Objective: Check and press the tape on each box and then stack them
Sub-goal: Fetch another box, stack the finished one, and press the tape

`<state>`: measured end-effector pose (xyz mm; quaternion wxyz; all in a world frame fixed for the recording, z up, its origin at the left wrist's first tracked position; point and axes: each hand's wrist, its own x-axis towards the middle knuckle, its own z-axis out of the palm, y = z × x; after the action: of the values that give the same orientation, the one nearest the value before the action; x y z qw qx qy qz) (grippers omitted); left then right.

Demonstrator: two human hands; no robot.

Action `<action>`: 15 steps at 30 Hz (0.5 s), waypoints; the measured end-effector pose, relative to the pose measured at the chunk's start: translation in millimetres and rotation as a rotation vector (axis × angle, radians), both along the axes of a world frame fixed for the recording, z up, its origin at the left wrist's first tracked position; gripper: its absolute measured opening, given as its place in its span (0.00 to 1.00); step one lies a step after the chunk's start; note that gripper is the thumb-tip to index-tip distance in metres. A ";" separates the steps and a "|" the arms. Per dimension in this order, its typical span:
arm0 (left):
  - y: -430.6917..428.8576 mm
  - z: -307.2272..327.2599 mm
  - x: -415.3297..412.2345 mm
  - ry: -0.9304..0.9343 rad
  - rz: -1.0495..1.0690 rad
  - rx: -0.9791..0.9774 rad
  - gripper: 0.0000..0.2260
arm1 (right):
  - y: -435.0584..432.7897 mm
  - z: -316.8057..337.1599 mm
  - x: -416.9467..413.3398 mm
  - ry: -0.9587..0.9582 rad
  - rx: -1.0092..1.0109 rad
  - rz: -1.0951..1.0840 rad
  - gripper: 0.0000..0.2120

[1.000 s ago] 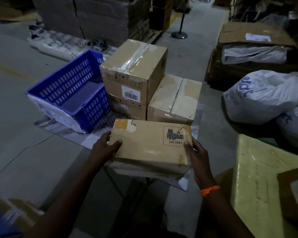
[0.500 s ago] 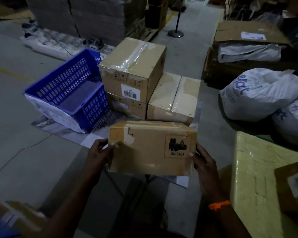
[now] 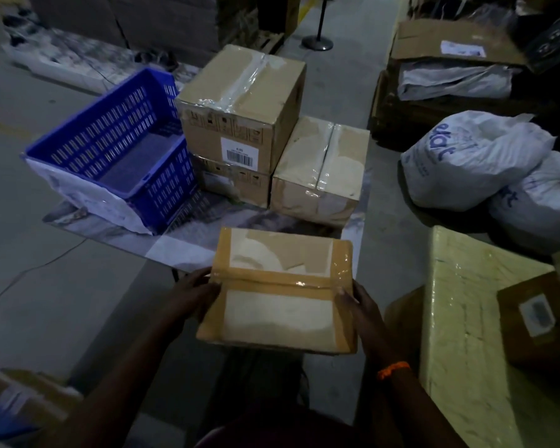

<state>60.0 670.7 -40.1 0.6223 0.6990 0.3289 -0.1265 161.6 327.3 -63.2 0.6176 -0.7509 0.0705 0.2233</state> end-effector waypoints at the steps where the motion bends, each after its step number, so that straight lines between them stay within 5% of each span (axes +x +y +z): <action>1: -2.6 0.8 3.4 0.000 -0.016 0.031 0.16 | 1.7 -0.3 2.9 0.003 -0.016 0.027 0.20; 11: -10.9 16.6 25.9 -0.147 0.073 0.099 0.25 | 7.8 21.8 23.7 -0.119 -0.014 0.138 0.24; 15: -6.4 31.3 14.4 -0.286 0.308 -0.053 0.14 | -4.0 27.3 21.2 -0.286 0.052 0.039 0.35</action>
<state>74.4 664.3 -8.8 0.6928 0.6347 0.3366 0.0621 182.9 323.3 -35.9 0.6362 -0.7599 -0.0389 0.1277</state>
